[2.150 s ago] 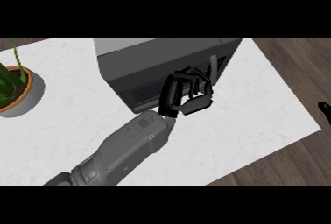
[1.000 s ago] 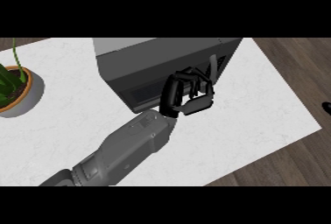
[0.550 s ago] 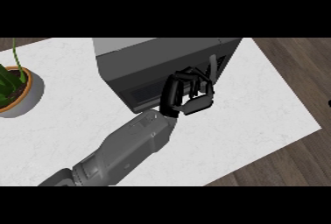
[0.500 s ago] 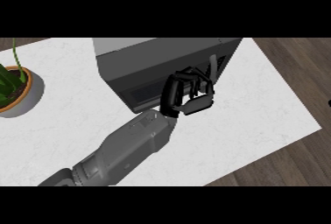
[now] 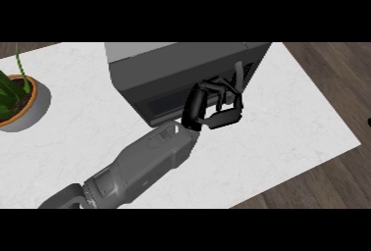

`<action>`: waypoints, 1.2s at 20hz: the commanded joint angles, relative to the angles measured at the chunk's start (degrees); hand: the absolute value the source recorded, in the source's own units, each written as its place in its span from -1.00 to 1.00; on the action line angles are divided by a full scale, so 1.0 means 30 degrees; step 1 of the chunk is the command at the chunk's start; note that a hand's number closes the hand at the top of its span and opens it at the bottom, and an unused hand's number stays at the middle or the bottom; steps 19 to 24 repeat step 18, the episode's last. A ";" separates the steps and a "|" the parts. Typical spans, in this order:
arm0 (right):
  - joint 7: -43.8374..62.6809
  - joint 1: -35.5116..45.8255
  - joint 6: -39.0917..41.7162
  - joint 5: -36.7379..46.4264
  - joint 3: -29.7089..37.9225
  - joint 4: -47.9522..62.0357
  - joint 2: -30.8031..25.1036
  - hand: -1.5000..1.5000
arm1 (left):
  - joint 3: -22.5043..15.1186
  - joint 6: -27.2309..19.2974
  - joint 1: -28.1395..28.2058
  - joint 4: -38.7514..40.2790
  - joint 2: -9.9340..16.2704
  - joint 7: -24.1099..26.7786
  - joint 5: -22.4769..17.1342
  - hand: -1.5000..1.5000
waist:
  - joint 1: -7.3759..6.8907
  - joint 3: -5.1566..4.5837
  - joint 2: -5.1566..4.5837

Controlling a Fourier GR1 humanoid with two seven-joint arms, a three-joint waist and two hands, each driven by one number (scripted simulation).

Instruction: Pick up the milk, place it into the microwave and close the microwave

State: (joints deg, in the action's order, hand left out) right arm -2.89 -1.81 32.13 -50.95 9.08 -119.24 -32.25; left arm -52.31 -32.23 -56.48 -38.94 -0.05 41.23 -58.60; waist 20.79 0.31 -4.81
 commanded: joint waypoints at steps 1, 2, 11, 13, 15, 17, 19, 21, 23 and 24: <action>0.0049 -0.0015 0.0156 -0.0712 0.0139 0.0004 -0.0172 -1.00 | 0.0258 -0.0496 -0.0417 0.2201 0.0017 -0.1337 -0.0578 1.00 | -0.0270 -0.0033 -0.0129; 0.0181 -0.0036 0.0302 -0.0560 -0.0046 -0.0232 -0.0296 -1.00 | 0.0177 -0.0483 -0.0166 0.2306 0.0017 -0.1148 -0.0618 1.00 | -0.0390 -0.0071 -0.0201; 0.0336 -0.0835 0.0080 -0.1310 0.0934 -0.0736 -0.0698 -1.00 | -0.0013 -0.1193 0.0880 0.2780 0.0016 -0.1555 -0.1990 1.00 | -0.1334 -0.0137 0.0103; 0.0382 -0.0980 0.0076 -0.1442 0.1079 -0.0903 -0.0784 -1.00 | -0.0018 -0.0980 0.0729 0.2849 0.0016 -0.1317 -0.2086 -1.00 | -0.1616 -0.0144 0.0147; 0.0393 -0.0940 -0.0064 -0.1506 0.1396 -0.0828 -0.0898 -1.00 | -0.0111 -0.1016 0.0766 0.2768 0.0016 -0.1325 -0.2346 -1.00 | -0.1770 -0.0140 0.0101; 0.0520 -0.1443 -0.0137 -0.1560 0.1418 -0.1167 -0.0865 -1.00 | -0.0328 -0.0886 0.0689 0.2865 0.0016 -0.1485 -0.2506 -1.00 | -0.1685 -0.0125 0.0256; 0.0617 -0.1684 -0.0078 -0.1451 0.1314 -0.1527 -0.0880 -1.00 | -0.0308 -0.0780 0.0729 0.2850 0.0016 -0.1328 -0.2612 -1.00 | -0.1622 -0.0143 0.0285; 0.0617 -0.1684 -0.0078 -0.1451 0.1314 -0.1527 -0.0880 -1.00 | -0.0308 -0.0780 0.0729 0.2850 0.0016 -0.1328 -0.2612 -1.00 | -0.1622 -0.0143 0.0285; 0.0617 -0.1684 -0.0078 -0.1451 0.1314 -0.1527 -0.0880 -1.00 | -0.0308 -0.0780 0.0729 0.2850 0.0016 -0.1328 -0.2612 -1.00 | -0.1622 -0.0143 0.0285; 0.0617 -0.1684 -0.0078 -0.1451 0.1314 -0.1527 -0.0880 -1.00 | -0.0308 -0.0780 0.0729 0.2850 0.0016 -0.1328 -0.2612 -1.00 | -0.1622 -0.0143 0.0285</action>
